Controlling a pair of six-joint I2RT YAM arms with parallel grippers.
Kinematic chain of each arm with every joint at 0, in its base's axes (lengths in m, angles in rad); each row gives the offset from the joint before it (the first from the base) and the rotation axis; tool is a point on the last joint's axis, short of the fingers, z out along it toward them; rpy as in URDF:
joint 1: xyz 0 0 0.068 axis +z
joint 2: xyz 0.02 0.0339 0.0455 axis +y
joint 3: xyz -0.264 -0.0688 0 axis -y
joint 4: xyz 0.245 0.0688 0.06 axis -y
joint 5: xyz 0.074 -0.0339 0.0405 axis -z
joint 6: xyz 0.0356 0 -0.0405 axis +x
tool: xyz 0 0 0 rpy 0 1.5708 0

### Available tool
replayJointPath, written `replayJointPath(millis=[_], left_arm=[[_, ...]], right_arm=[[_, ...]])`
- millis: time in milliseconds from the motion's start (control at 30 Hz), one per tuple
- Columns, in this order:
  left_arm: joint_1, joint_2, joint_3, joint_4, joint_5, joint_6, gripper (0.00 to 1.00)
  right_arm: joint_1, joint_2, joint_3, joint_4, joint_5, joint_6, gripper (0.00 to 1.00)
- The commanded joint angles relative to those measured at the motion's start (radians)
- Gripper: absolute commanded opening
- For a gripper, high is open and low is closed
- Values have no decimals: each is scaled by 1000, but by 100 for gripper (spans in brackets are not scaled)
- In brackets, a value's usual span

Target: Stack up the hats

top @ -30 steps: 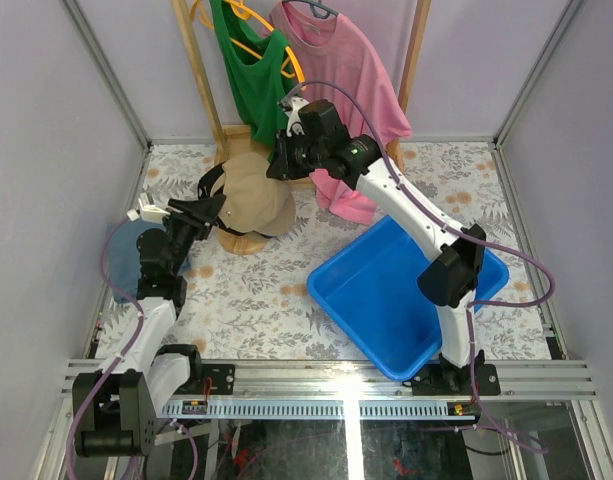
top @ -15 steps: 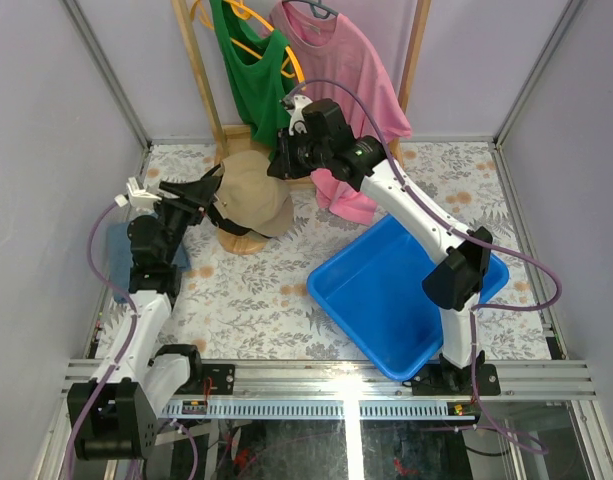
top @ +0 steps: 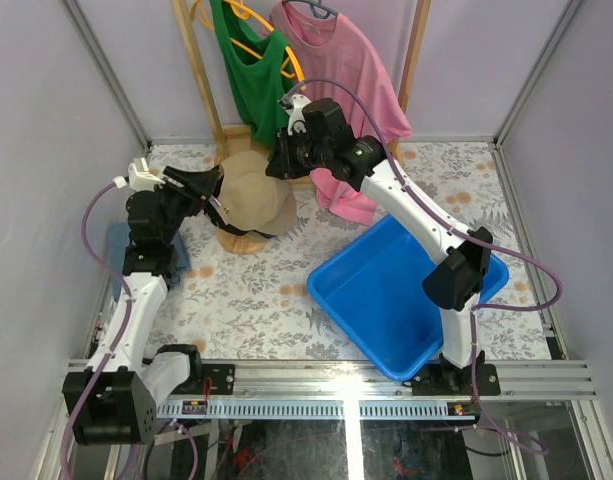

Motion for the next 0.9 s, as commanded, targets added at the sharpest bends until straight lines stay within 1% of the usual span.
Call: replayJointPath(millis=[0, 100, 167, 400, 600, 633, 733, 867], left_arm=[[-3, 18, 67, -84, -14, 106, 47], [-3, 27, 88, -104, -11, 139, 37], [-3, 28, 94, -110, 0, 159, 34], [-3, 30, 113, -126, 60, 212, 34], [-3, 40, 127, -143, 99, 235, 36], [-3, 42, 130, -147, 99, 238, 34], [-4, 46, 142, -160, 91, 245, 21], [-3, 46, 153, -168, 70, 252, 17]], right_arm=[[11, -59, 48, 54, -33, -18, 20], [11, -58, 56, 52, -31, -20, 20], [11, -56, 59, 50, -31, -21, 20], [11, -49, 67, 49, -33, -20, 20], [11, -46, 76, 47, -33, -21, 20], [11, -44, 81, 46, -31, -22, 20], [11, -46, 85, 46, -30, -23, 20], [11, -44, 91, 43, -26, -30, 20]])
